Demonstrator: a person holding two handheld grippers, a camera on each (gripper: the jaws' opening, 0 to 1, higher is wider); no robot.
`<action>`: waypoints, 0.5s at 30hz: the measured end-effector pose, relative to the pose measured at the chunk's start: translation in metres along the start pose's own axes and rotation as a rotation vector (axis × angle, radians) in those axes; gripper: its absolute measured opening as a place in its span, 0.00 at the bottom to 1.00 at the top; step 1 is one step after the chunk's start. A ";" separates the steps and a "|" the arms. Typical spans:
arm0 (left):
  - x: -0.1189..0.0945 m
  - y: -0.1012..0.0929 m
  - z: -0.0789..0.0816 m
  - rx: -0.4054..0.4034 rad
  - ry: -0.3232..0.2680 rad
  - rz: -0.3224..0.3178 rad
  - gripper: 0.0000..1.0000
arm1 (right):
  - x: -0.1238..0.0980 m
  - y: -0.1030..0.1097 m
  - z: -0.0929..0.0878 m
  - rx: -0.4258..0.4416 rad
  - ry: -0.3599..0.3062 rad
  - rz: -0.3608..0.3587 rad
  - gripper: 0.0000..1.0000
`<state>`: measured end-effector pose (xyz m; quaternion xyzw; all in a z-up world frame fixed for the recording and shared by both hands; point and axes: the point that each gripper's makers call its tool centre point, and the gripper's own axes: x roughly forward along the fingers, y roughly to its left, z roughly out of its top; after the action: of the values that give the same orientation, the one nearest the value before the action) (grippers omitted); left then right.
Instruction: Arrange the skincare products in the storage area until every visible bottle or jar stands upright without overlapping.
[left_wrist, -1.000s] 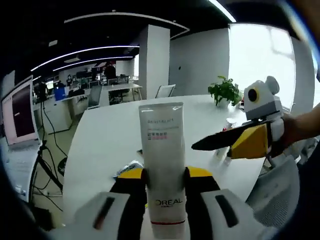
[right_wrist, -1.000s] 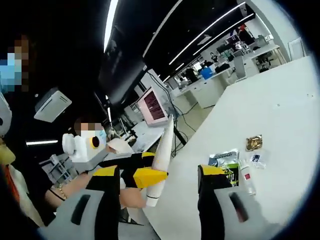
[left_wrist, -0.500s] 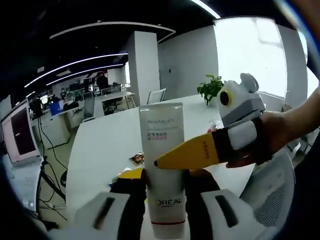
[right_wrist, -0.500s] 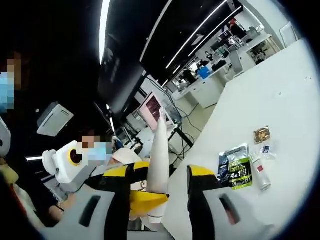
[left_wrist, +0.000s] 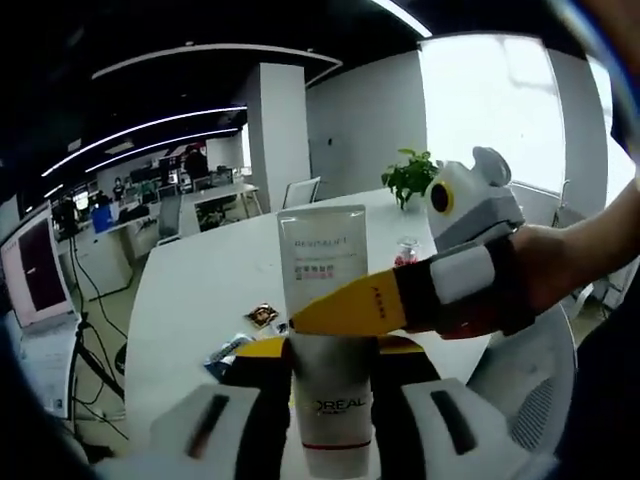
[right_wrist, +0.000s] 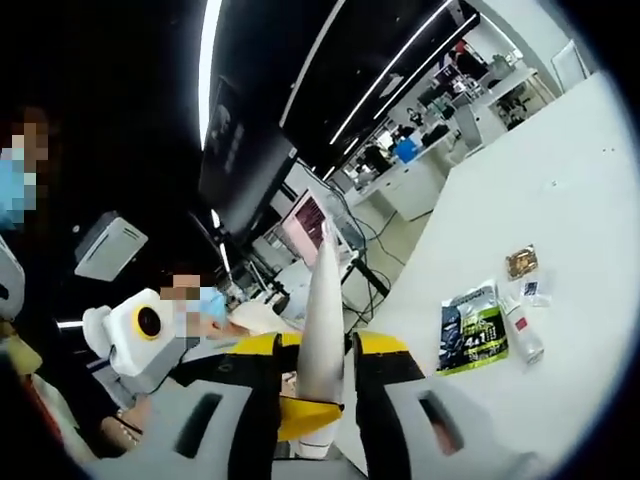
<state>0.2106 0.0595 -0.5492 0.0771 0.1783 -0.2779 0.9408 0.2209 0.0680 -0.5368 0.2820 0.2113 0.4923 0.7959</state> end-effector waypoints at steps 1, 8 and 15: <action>0.000 -0.002 0.001 0.002 -0.001 -0.004 0.30 | -0.002 0.000 0.000 0.000 -0.005 -0.004 0.23; 0.000 -0.014 0.002 0.018 0.005 -0.029 0.30 | -0.014 0.001 -0.001 0.003 -0.019 -0.021 0.19; 0.000 -0.023 0.002 0.015 0.011 -0.045 0.30 | -0.021 0.003 -0.003 -0.060 -0.010 -0.048 0.18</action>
<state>0.1983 0.0403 -0.5485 0.0815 0.1829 -0.3001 0.9327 0.2084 0.0506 -0.5356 0.2555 0.1990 0.4778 0.8166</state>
